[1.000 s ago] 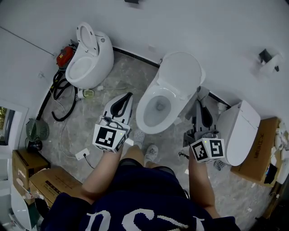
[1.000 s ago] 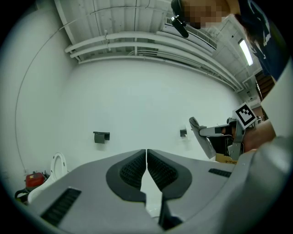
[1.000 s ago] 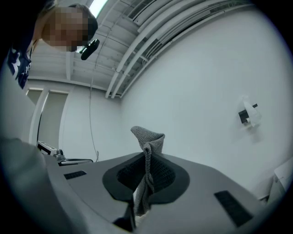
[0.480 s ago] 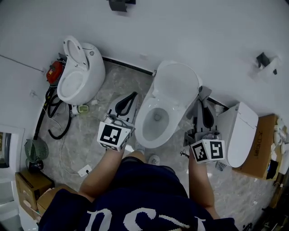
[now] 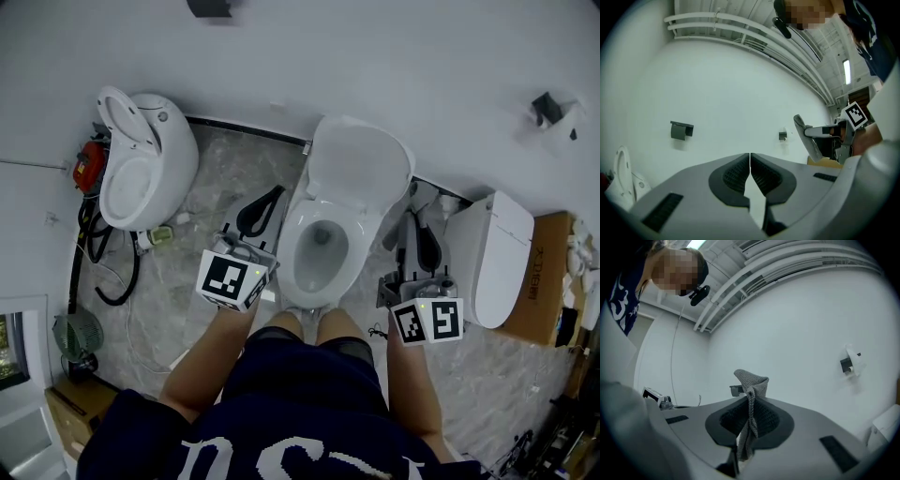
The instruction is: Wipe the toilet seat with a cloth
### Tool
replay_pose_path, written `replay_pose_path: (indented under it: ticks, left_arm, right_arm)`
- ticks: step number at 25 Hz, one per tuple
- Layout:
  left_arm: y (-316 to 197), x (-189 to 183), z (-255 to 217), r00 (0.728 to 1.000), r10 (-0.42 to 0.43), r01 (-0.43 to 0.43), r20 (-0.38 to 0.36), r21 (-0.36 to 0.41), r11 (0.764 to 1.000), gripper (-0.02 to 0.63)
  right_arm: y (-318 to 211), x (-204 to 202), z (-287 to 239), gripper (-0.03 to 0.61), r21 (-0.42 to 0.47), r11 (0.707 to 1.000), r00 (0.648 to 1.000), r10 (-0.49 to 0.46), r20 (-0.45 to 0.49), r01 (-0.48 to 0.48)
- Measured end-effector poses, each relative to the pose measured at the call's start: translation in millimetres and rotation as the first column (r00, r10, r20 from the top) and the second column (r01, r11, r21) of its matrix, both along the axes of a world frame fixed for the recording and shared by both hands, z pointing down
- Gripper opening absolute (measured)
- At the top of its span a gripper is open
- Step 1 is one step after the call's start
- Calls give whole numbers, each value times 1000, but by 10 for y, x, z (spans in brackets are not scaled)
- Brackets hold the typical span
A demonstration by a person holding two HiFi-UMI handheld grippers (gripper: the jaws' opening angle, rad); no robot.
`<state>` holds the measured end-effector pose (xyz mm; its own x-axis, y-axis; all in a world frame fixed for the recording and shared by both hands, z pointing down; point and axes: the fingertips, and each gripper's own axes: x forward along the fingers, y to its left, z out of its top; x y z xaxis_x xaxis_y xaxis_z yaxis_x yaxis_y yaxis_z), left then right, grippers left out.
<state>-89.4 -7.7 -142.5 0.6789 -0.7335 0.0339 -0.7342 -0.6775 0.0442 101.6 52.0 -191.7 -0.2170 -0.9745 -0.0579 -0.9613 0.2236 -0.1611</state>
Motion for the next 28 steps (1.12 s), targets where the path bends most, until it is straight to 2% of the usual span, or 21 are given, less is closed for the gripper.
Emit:
replay_pose_path:
  ticks: [4,8,14,18,23,25,28]
  left_arm:
    - [-169,103,206,1000,-3,3,-10,-39,999,25]
    - [-417,193,513,999,-29,30,16,-65,997,25]
    - [-737,369,1007,998,-61,60,-15,-58,996,25]
    - [-987,560,1786,995,-100,100,1,-97,990,25]
    - [-1150,745,2696,993,-116,116,5,-135,984,25]
    - [-1234,821,3020,990,-142,139,-10,-146,979,25]
    - [-1298,882,3597,988,-154,153,14,-190,970,25]
  right_arm:
    - [-172,83,191,37,-2,999,999,-32,36,32]
    - [-496,107,621,37,-57,995,995,-76,63,80]
    - [-861,227,1341,37,-112,978,976,-159,150,176]
    - [-1098,462,2291,37,-215,960,972,-141,187,180]
    - [-1154,629,3280,37,-258,955,963,-76,257,144]
    - [-1187,682,3738,37,-311,942,963,-42,265,127]
    - [-1246,729,4377,37,-384,918,967,4,255,97]
